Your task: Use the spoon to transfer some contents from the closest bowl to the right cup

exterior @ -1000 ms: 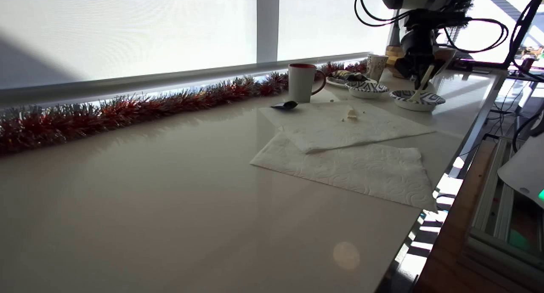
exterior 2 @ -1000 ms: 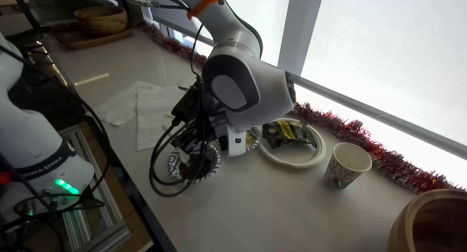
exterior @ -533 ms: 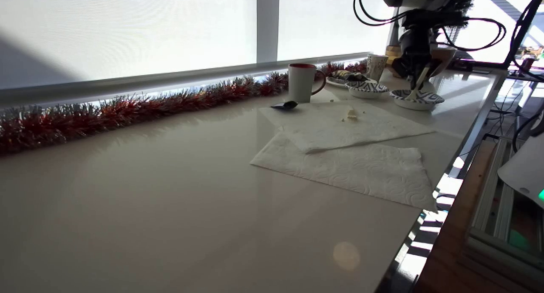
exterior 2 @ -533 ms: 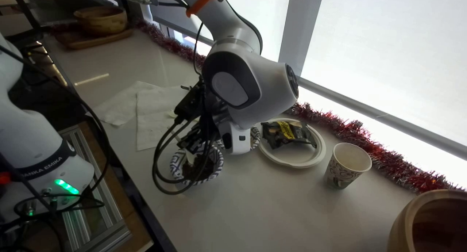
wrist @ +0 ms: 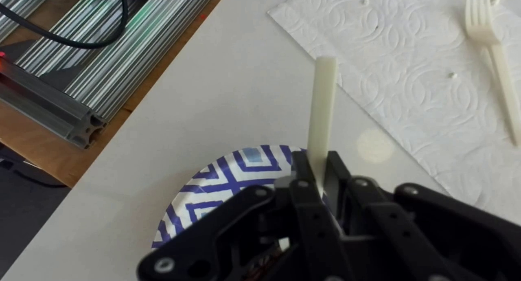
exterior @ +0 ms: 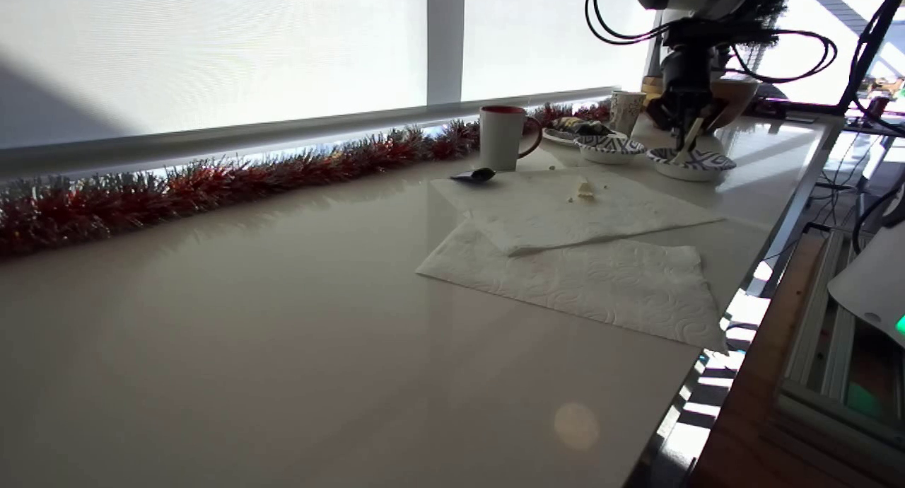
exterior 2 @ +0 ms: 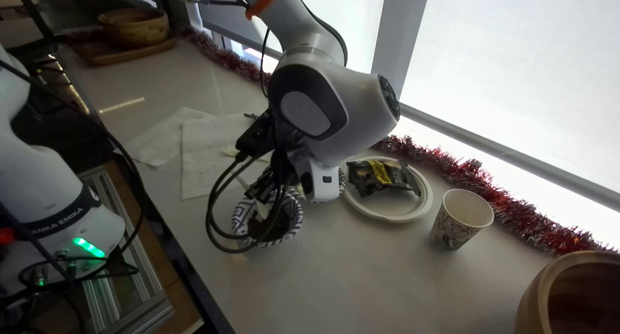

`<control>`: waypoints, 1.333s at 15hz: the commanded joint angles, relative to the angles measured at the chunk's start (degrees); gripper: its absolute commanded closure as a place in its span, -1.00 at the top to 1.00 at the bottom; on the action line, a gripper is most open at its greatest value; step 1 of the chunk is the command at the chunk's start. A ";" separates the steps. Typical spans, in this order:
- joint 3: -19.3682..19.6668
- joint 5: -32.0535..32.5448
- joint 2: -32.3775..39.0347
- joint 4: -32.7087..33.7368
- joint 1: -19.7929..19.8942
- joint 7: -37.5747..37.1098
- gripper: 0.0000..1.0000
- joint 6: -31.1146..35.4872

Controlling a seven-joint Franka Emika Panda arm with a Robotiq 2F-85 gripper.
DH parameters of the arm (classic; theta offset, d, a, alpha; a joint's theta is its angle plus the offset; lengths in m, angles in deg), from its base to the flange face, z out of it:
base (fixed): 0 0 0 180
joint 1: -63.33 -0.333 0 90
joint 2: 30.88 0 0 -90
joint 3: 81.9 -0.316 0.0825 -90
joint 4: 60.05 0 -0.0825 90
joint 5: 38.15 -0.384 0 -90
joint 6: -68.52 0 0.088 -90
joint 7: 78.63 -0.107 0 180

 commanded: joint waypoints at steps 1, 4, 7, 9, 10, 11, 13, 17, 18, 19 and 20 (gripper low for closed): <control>0.35 0.86 -0.82 -2.17 -0.76 -2.31 -0.93 5.32; 0.36 1.18 -1.60 -3.04 -1.10 -3.67 -0.93 7.57; 0.44 1.58 -2.22 -3.58 -1.37 -5.05 -0.93 8.93; 0.57 1.71 -3.10 -4.08 -1.39 -5.57 -0.93 9.48; 0.64 1.96 -3.46 -4.27 -1.41 -5.89 -0.93 9.63; 0.68 2.01 -3.76 -4.37 -1.36 -6.09 -0.93 9.75; 0.87 2.11 -4.20 -4.61 -1.28 -6.63 -0.93 10.58; 1.34 2.53 -4.00 -4.44 -1.15 -7.76 -0.93 12.20; 1.43 2.68 -3.97 -4.46 -1.15 -8.02 -0.93 12.53; 1.57 2.86 -4.14 -4.63 -1.19 -8.44 -0.93 13.10; 1.66 2.92 -4.30 -4.80 -1.22 -8.77 -0.93 13.80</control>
